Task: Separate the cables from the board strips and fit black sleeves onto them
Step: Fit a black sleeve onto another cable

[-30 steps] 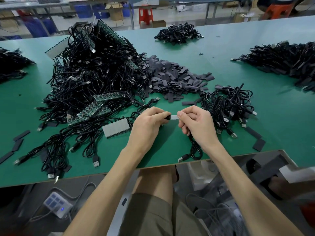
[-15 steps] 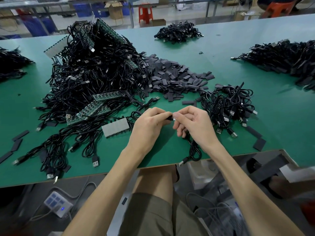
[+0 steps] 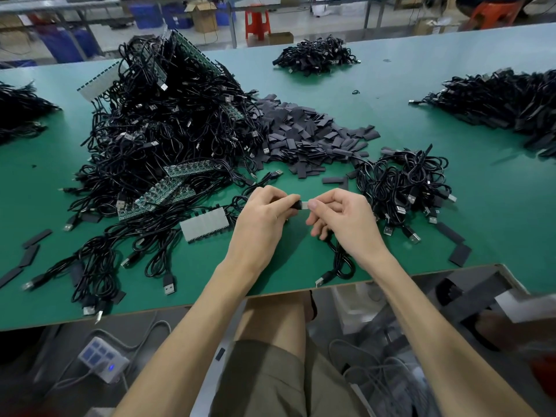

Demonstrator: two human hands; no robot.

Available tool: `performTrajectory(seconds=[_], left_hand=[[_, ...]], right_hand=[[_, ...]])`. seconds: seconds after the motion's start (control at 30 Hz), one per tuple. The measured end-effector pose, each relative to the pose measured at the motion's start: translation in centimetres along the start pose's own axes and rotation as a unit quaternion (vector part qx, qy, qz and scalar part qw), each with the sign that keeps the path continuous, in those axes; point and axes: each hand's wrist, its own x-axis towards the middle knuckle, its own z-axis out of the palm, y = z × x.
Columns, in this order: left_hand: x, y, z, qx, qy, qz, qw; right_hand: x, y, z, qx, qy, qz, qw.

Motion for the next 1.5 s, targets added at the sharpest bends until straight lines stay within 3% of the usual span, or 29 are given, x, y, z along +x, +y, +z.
performTrajectory(seconds=[0.17,0.53,0.7,1.07,1.33,1.5], left_hand=[[0.0,-0.1,-0.2,-0.002,-0.002,0.036,0.999],[-0.3,0.0,0.0,-0.012,-0.050,0.017,0.999],[0.0,-0.2,-0.2,0.024,-0.027,0.057,0.998],[0.0,-0.6,0.0,-0.061,-0.013,0.026,0.998],[0.7,-1.3,-0.7,-0.239,-0.008,-0.143,0.960],[0.6,-1.1,-0.6,-0.289,-0.015,-0.174,0.941]], right_hand=[[0.0,-0.2,-0.1,0.014,-0.022,0.011,1.000],[0.1,-0.1,-0.1,0.009,-0.032,0.016,0.999],[0.1,-0.3,0.0,0.020,-0.052,0.024,0.998],[0.0,-0.1,0.1,0.008,-0.037,0.015,0.999],[0.0,-0.3,0.0,0.034,-0.017,0.020,0.999],[0.0,-0.4,0.1,0.033,-0.021,0.023,0.999]])
